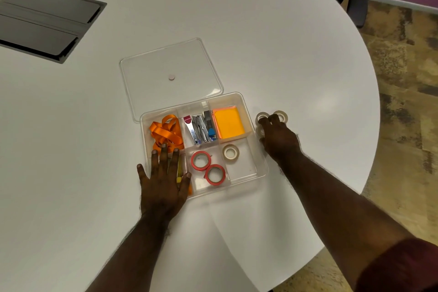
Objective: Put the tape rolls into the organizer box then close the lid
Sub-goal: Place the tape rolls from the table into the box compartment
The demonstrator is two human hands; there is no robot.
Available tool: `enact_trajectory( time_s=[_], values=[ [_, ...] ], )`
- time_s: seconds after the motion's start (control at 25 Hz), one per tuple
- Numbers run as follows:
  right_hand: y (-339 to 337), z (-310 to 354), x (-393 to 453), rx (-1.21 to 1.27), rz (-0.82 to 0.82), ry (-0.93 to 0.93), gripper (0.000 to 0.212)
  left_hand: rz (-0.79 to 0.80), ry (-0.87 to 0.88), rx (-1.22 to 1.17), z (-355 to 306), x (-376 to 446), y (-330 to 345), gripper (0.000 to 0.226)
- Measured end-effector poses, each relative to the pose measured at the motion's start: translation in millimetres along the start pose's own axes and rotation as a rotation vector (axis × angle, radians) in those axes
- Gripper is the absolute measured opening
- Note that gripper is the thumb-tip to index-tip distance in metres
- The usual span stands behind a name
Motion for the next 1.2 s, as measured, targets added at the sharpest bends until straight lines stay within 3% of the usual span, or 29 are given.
enact_trajectory(
  time_s=[0.16,0.28,0.4,0.56,0.76,0.88,0.96,1.08,1.16,1.2],
  values=[
    [-4.4,-4.3,0.3,0.001,-0.024,-0.008,0.039,-0.004,0.0,0.017,0.5,0.5,2.2,0.074],
    [-23.0,-1.6,-7.3,0.086,-0.179,-0.019,0.044,-0.026,0.008,0.018,1.4,-0.1,3.4,0.074],
    [-50.2,18.7,-19.4,0.215,-0.301,-0.158,0.05,-0.037,0.015,0.011,0.7,-0.8,2.6,0.073],
    [-54.6,55.3,-43.3,0.103,-0.143,-0.329,0.052,-0.029,0.012,0.02,-0.2,-0.1,1.5,0.073],
    [-25.1,80.9,-50.2,-0.107,0.134,-0.272,0.041,-0.003,-0.003,0.021,0.7,0.2,2.0,0.074],
    [-16.9,85.9,-45.5,-0.132,0.185,-0.266,0.047,-0.001,-0.007,0.016,-0.8,0.2,0.5,0.074],
    [-20.9,83.2,-43.6,-0.097,0.084,-0.281,0.045,0.002,-0.006,0.01,-0.6,-0.4,-0.3,0.073],
    [-36.3,53.1,-29.3,-0.086,-0.261,-0.219,0.025,-0.001,-0.001,0.004,-0.8,-1.2,-0.5,0.073],
    [-46.2,18.6,-14.2,-0.056,-0.318,-0.082,0.016,-0.003,0.002,-0.001,-1.2,-1.6,-0.3,0.073],
    [-46.2,2.6,-7.3,-0.054,-0.27,-0.03,0.018,0.0,0.001,0.0,-1.0,-1.4,-0.2,0.073]
  ],
)
Point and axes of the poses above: each hand's wrist, its own x-axis towards the middle knuckle, its own y-axis out of the palm, z = x × y, the point moved 1 cm from there along x, towards the middle knuckle, and after that the axes turned 12 degrees about -y, right-handed, at the moved point
